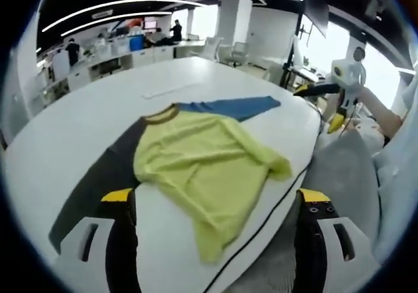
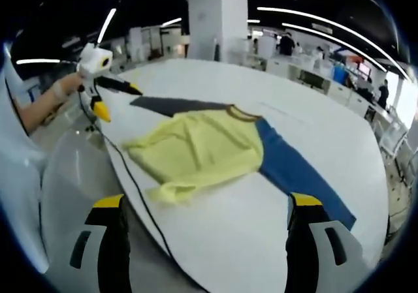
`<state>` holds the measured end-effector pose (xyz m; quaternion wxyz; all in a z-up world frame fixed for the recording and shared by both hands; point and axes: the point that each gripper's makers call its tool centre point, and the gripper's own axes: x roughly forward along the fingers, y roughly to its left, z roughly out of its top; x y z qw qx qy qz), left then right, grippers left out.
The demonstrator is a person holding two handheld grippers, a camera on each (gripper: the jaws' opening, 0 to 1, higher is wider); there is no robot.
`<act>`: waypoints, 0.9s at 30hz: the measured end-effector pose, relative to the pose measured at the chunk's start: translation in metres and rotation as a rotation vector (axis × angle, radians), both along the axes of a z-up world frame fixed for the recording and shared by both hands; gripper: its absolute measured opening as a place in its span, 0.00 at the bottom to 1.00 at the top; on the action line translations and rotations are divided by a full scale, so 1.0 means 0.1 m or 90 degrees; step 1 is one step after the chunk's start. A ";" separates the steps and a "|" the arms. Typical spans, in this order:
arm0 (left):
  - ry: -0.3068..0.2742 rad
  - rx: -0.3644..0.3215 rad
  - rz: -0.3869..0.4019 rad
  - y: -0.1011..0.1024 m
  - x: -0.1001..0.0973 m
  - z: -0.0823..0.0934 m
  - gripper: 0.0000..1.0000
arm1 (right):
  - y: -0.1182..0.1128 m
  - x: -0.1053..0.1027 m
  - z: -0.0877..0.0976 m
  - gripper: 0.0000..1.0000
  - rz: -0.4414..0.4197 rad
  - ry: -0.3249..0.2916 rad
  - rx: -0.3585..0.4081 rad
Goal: Fold the garment on the visible template until the final outline fits inside the template.
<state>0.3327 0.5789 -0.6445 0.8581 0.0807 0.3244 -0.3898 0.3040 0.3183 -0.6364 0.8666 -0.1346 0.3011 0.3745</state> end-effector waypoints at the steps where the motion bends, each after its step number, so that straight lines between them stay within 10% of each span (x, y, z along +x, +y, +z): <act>1: -0.001 0.002 0.002 0.00 0.02 -0.02 0.97 | 0.00 0.00 0.00 1.00 0.001 0.001 0.000; 27: 0.036 0.006 0.031 -0.02 0.03 -0.26 0.76 | 0.21 0.09 -0.29 0.92 0.006 0.069 0.042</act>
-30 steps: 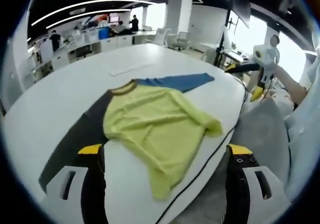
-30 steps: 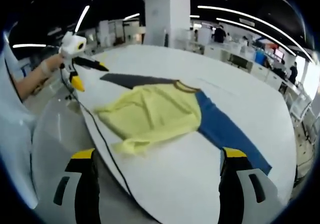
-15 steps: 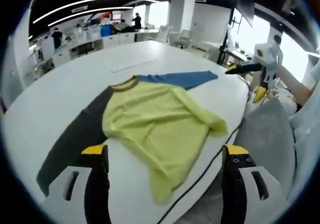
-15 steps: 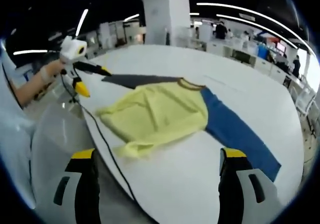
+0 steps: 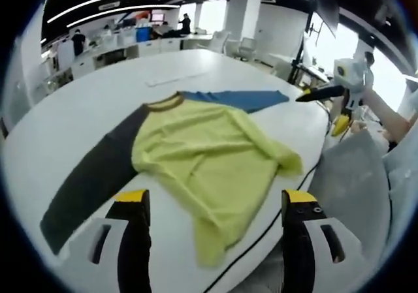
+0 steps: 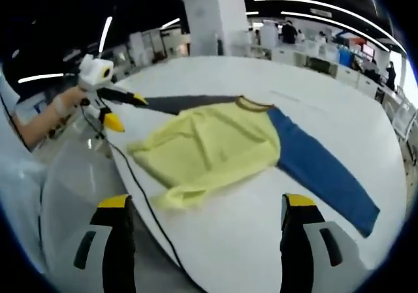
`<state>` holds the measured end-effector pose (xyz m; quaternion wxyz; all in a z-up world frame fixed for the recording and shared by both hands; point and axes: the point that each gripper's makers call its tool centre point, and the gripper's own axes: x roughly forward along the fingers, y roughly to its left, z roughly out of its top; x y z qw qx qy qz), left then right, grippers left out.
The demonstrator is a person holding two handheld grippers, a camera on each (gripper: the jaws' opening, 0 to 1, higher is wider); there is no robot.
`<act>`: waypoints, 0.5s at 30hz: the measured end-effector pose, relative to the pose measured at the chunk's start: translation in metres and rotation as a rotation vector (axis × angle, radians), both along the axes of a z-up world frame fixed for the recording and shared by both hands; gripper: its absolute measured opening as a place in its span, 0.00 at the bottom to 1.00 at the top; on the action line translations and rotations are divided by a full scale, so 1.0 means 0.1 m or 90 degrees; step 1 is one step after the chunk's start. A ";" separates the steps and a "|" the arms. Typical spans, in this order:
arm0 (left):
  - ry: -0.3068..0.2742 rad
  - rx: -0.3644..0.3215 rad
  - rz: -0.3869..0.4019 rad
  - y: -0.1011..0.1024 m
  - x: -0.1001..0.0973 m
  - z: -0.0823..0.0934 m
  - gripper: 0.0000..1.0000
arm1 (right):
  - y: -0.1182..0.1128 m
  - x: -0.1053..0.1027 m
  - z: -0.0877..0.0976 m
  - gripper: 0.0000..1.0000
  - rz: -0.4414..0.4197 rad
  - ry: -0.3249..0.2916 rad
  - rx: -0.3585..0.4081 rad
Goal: Fold the garment on the visible template until the final outline fits inside the template.
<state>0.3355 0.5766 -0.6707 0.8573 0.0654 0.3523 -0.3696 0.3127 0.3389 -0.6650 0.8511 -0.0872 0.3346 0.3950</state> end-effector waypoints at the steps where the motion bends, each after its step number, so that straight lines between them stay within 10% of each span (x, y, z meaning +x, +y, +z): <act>1: 0.001 -0.001 0.003 0.00 0.01 -0.01 0.75 | 0.00 0.00 -0.01 0.92 0.001 0.000 -0.004; 15: 0.016 0.000 0.023 0.01 0.11 -0.12 0.66 | 0.08 0.13 -0.09 0.80 -0.007 0.023 0.023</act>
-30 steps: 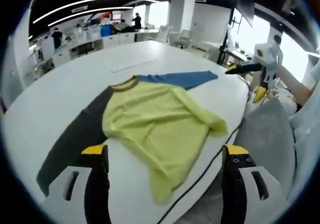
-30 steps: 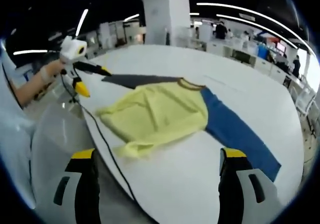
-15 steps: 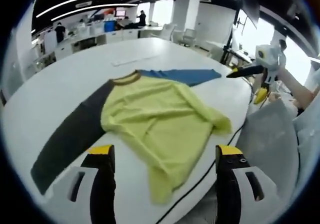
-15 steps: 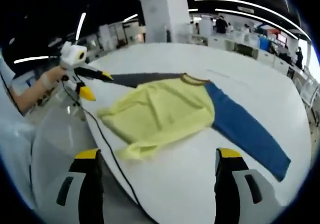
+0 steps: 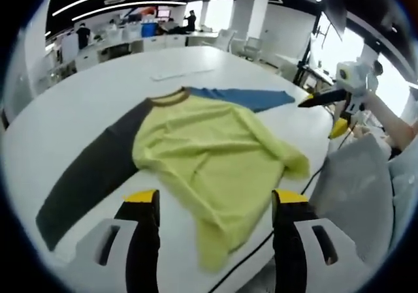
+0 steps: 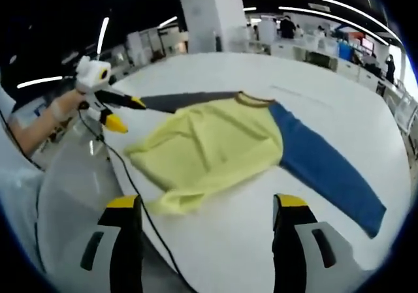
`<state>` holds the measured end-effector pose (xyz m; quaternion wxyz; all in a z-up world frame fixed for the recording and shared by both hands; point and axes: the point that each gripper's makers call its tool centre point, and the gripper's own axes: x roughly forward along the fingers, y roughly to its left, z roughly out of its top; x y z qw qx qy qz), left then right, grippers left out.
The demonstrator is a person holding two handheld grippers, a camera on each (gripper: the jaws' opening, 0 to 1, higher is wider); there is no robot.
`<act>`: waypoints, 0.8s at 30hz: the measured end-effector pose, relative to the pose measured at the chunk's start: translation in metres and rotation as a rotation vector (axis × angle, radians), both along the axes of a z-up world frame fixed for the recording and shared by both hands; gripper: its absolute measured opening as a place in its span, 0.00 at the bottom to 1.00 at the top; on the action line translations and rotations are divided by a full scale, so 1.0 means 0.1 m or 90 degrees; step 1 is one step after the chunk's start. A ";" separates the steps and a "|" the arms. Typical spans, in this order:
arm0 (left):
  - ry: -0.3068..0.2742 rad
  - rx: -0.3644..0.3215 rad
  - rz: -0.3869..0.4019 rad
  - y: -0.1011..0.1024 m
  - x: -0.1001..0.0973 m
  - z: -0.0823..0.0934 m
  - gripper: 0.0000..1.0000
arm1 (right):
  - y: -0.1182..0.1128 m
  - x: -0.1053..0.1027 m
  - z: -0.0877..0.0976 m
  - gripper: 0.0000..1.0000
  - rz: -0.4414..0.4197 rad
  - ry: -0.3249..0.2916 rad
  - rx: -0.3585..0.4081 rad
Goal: Fold the garment on the visible template until the final outline fits inside the template.
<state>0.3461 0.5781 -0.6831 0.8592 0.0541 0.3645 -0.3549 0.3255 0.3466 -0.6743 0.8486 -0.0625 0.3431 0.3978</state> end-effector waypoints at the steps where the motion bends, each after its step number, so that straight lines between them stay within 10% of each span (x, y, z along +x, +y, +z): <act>1: 0.001 0.003 0.000 0.00 0.00 -0.02 0.65 | 0.03 0.01 0.01 0.80 -0.002 0.003 0.014; 24: 0.052 -0.012 0.035 -0.01 0.09 -0.28 0.43 | 0.12 0.12 -0.33 0.60 -0.031 0.078 0.032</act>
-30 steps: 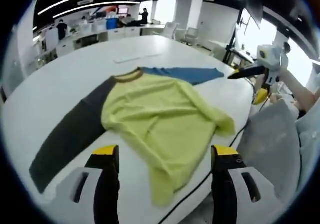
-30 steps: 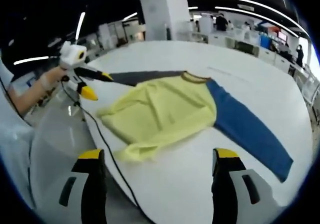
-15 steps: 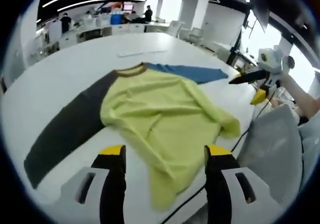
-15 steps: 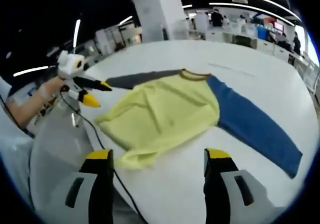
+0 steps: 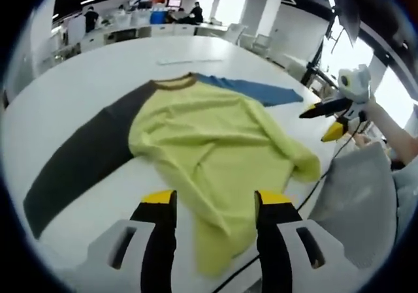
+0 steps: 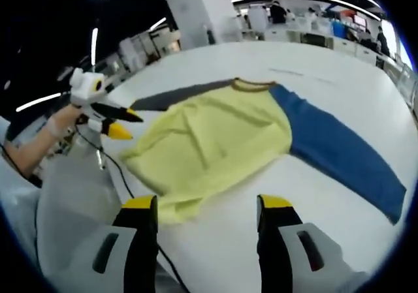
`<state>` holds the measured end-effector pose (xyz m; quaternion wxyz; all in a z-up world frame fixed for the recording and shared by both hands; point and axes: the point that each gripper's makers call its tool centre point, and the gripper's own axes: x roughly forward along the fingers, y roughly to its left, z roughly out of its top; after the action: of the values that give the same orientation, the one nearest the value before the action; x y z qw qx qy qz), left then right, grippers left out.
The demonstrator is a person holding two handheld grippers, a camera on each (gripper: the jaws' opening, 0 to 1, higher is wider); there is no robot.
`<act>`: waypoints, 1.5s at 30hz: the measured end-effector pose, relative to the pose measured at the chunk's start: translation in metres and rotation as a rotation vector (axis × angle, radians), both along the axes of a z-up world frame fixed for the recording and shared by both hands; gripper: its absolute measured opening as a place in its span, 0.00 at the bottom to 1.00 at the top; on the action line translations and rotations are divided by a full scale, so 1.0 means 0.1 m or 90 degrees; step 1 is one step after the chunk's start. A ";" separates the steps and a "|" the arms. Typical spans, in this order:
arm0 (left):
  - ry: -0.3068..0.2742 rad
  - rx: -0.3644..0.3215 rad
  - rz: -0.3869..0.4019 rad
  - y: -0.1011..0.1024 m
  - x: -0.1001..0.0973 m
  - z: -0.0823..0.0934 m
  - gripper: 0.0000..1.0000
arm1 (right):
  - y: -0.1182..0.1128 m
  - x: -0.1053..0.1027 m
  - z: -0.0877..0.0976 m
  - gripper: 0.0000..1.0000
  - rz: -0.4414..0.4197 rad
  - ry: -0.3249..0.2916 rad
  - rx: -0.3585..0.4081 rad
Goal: Fold the garment on the visible template until the final outline fits inside the template.
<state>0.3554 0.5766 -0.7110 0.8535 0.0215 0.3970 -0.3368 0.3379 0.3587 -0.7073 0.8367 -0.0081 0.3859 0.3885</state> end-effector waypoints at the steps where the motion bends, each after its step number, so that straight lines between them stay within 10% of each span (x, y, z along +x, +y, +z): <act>1: 0.001 -0.001 0.002 0.00 0.01 0.00 0.42 | 0.01 0.00 -0.01 0.60 -0.001 0.002 0.004; 45: 0.053 0.018 0.034 0.00 0.05 -0.29 0.16 | 0.07 0.23 -0.41 0.31 -0.098 0.097 0.062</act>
<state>0.3607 0.5770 -0.7404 0.8447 0.0089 0.4373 -0.3086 0.3610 0.3662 -0.7483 0.8319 0.0915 0.4284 0.3407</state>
